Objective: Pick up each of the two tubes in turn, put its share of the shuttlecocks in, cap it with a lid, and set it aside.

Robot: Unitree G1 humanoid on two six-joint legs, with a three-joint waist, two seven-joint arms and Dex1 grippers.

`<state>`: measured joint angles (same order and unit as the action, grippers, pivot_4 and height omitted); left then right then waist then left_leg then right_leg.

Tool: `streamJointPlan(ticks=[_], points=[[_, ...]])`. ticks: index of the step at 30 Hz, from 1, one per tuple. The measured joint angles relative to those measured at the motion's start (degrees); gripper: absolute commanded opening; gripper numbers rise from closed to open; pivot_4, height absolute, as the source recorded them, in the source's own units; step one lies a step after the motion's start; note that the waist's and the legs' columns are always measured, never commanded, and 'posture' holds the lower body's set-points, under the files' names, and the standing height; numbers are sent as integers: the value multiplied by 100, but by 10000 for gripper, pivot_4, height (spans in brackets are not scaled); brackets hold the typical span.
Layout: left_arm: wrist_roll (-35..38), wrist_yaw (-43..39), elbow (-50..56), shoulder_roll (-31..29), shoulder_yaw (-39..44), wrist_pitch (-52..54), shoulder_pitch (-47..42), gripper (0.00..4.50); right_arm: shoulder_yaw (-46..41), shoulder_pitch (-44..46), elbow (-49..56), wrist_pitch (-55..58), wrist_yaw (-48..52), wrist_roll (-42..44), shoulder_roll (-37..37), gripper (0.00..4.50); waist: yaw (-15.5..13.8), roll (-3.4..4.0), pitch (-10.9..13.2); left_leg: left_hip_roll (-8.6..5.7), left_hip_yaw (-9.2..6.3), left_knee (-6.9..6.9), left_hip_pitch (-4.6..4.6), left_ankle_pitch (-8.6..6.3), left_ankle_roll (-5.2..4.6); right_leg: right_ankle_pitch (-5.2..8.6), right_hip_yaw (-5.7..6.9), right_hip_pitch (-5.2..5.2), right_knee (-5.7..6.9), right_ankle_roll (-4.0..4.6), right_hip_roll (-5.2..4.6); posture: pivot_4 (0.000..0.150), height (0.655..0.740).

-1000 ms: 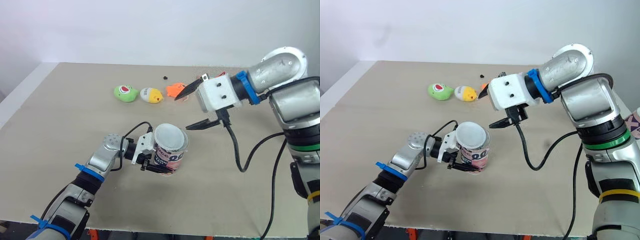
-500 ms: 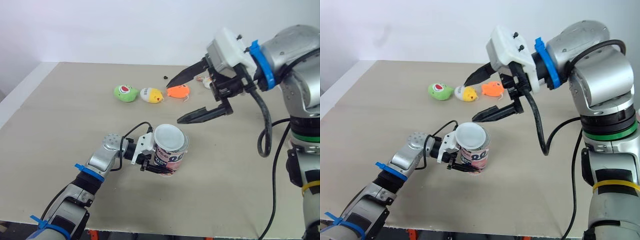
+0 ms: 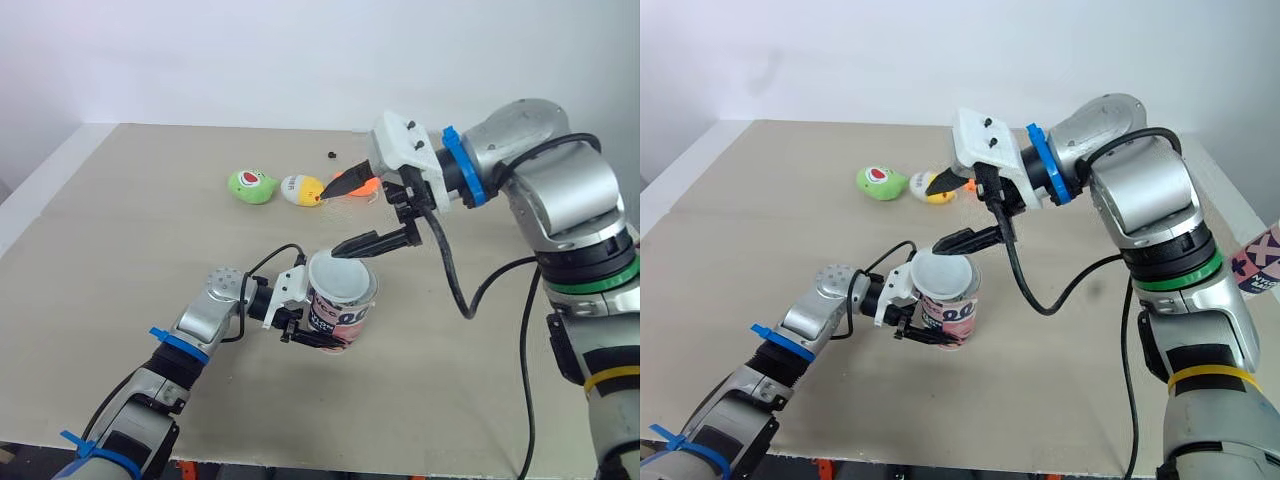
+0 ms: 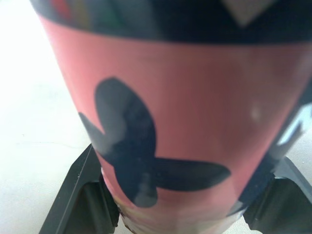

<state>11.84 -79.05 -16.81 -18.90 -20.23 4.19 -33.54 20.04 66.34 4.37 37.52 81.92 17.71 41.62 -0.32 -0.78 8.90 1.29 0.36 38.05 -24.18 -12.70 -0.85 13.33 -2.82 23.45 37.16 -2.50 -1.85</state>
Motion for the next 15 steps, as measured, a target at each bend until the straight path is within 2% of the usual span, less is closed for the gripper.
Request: streamJointPlan(ticks=[15], points=[[0,64,54,0,1,0,51,25754,261,-183,-17,-60,129,-247,-56,44423,0,0,0,-2,-5,1,-1,0,0,-1,-1,-2,0,-3,0,1500,7400]])
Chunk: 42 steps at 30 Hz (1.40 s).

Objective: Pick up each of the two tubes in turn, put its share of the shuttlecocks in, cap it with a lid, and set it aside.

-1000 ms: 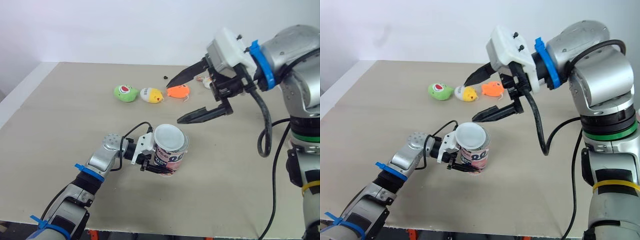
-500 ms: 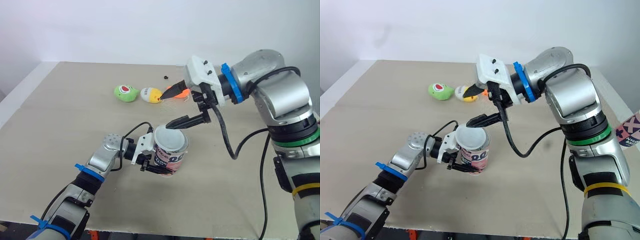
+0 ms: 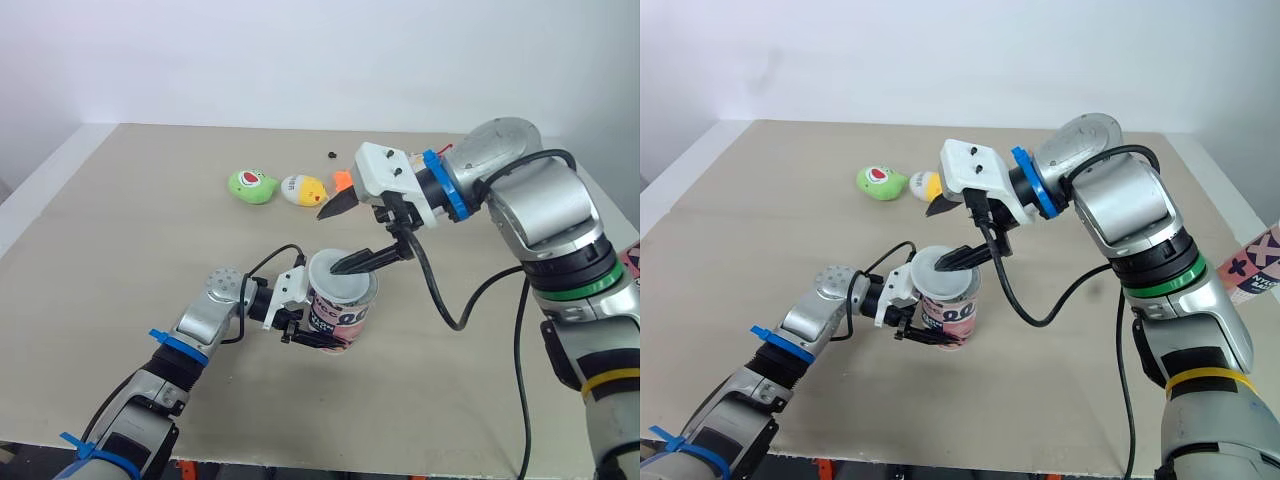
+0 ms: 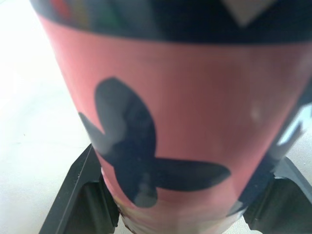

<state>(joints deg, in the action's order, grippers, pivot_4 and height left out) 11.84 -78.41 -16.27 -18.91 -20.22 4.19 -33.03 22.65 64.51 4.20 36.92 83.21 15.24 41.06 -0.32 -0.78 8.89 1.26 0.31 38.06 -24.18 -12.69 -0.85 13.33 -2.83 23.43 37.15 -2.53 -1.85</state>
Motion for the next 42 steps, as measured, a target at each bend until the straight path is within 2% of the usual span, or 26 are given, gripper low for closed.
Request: streamJointPlan(ticks=[1,2,3,11,12,24,31,38,42], points=[[0,20,0,0,0,0,1,25754,0,-27,2,-4,28,-2,15,44423,0,0,0,0,0,0,0,0,0,1,0,0,0,1,0,1500,7400],[0,35,1,0,0,0,6,25754,0,-64,3,-5,42,-4,32,40647,0,0,0,0,0,0,1,0,0,1,0,-1,0,3,0,1500,7400],[0,38,1,0,1,0,6,25754,0,-72,3,-5,47,-6,37,39368,0,0,0,0,0,0,1,0,0,1,-1,0,0,4,0,1500,7400],[16,47,-14,5,27,2,0,25754,0,-80,57,-53,293,-24,113,2527,2,0,0,1,0,3,6,1,0,5,0,-1,0,14,3,1500,7400],[15,48,-17,4,27,2,0,25754,-4,-80,72,-67,300,-25,127,827,3,0,0,2,0,3,10,1,0,6,0,-3,0,14,4,1500,7400],[13,53,-19,14,25,2,-7,25754,-4,-66,52,-103,342,-23,172,827,2,0,0,6,0,5,9,3,2,4,-1,-2,0,16,3,1500,7400],[1,49,-29,22,19,-1,-7,25754,-105,432,24,-90,544,94,432,827,0,1,1,5,-1,4,6,3,3,7,-2,0,0,18,-1,1500,7400],[0,51,-47,44,18,-1,-6,25754,-150,532,21,-222,628,142,590,827,-4,1,1,-1,-1,2,3,3,3,8,-2,1,-1,18,-8,1500,7400],[-1,48,-50,42,18,-6,-6,25754,341,677,31,-712,657,-3,863,827,-2,2,1,-3,2,1,3,2,3,10,-2,4,-2,16,-13,1500,7400]])
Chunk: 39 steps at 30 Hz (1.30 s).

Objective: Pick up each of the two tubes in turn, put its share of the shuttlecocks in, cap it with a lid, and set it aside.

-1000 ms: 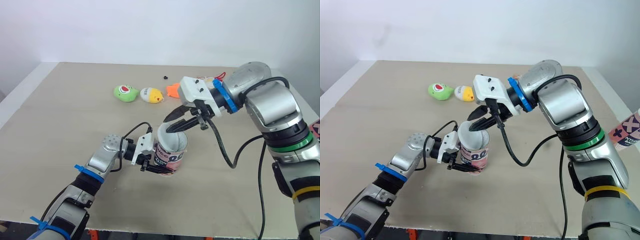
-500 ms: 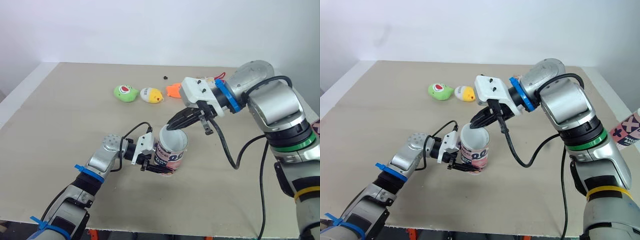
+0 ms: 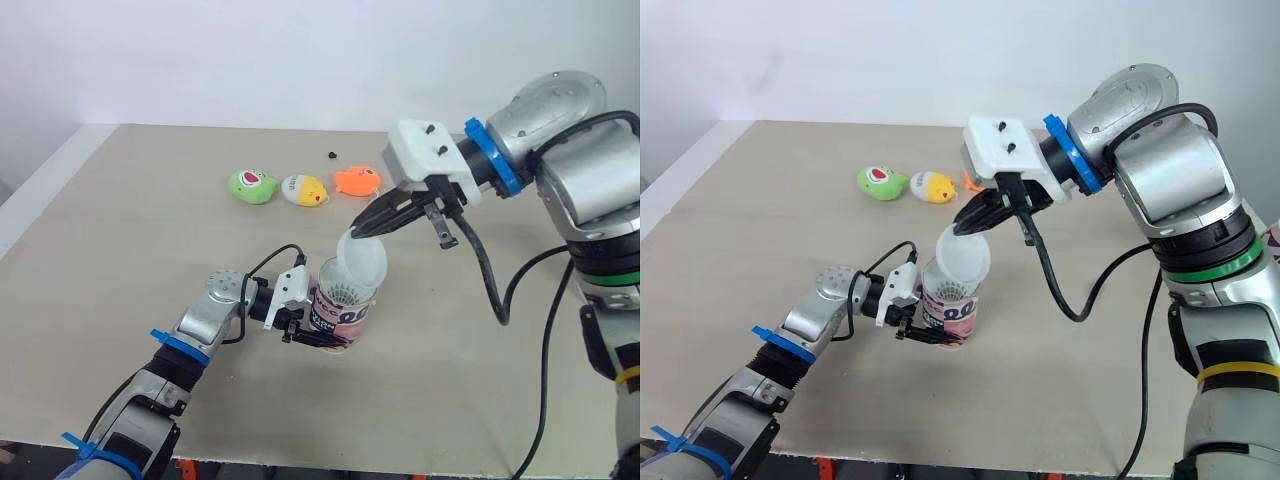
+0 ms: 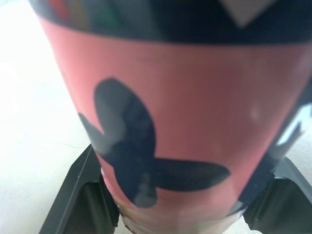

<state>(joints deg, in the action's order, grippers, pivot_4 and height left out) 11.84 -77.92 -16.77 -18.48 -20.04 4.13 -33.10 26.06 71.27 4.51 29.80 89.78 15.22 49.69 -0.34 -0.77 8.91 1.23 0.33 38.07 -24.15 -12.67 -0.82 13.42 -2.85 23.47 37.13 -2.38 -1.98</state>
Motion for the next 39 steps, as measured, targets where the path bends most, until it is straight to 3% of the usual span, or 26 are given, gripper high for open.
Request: streamJointPlan(ticks=[5,12,32,39], points=[[-9,0,-5,2,-3,-2,-5,25754,804,323,-50,-757,5,-265,19,827,0,0,0,2,-1,0,0,0,0,14,2,-1,0,-24,0,1500,7400],[-9,6,-19,14,-8,-10,-6,25754,1162,520,-47,-1009,6,-307,-215,827,-4,-1,-1,1,-4,1,1,0,0,0,4,-4,0,1,-3,1500,7400],[-9,1,-35,22,-4,-47,1,25754,470,222,403,-448,-48,-402,-684,827,-9,-1,-1,-1,-7,1,0,0,0,-1,7,-5,0,1,-3,1500,7400],[-13,-1,-3,16,-26,-37,5,25754,282,-361,807,-542,-166,-598,-563,827,-12,-1,-1,-7,-8,1,-1,0,0,3,6,-8,0,-4,-4,1500,7400]])
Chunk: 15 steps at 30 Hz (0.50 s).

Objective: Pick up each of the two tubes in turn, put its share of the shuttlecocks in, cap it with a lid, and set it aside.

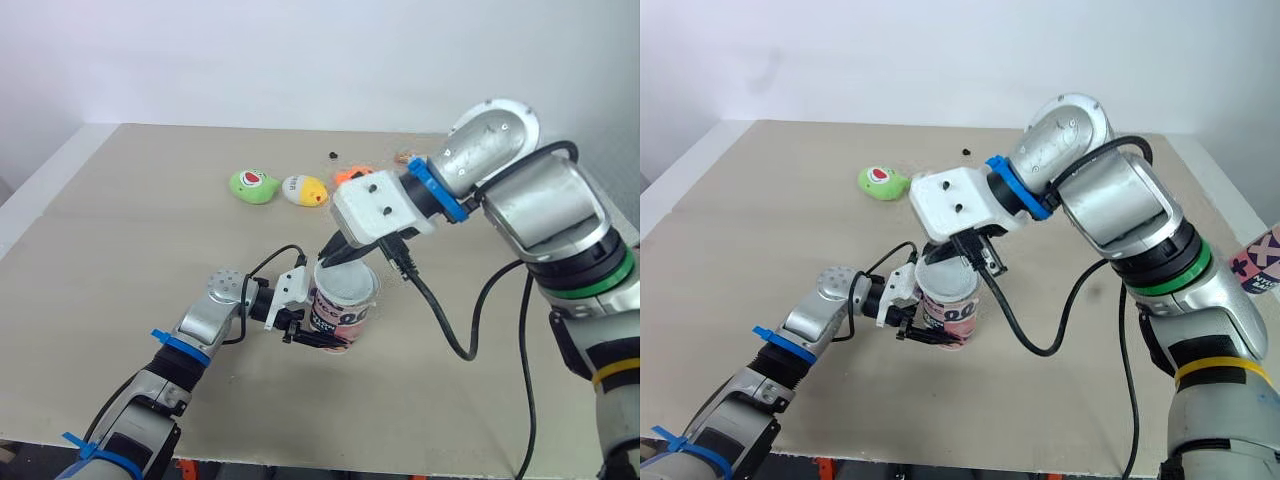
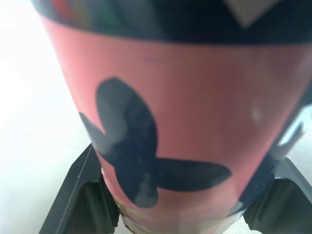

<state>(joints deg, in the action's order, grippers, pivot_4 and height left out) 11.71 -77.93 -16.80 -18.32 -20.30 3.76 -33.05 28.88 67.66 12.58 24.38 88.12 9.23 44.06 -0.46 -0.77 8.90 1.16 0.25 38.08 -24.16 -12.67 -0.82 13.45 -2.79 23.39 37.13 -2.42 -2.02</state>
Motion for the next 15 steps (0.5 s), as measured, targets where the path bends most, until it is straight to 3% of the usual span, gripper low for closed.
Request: streamJointPlan(ticks=[15], points=[[-2,10,52,-5,1,164,-40,25754,65,185,-168,-1185,172,-615,140,827,1,1,-1,2,3,2,4,0,0,7,0,-1,0,-17,1,1500,7400]])
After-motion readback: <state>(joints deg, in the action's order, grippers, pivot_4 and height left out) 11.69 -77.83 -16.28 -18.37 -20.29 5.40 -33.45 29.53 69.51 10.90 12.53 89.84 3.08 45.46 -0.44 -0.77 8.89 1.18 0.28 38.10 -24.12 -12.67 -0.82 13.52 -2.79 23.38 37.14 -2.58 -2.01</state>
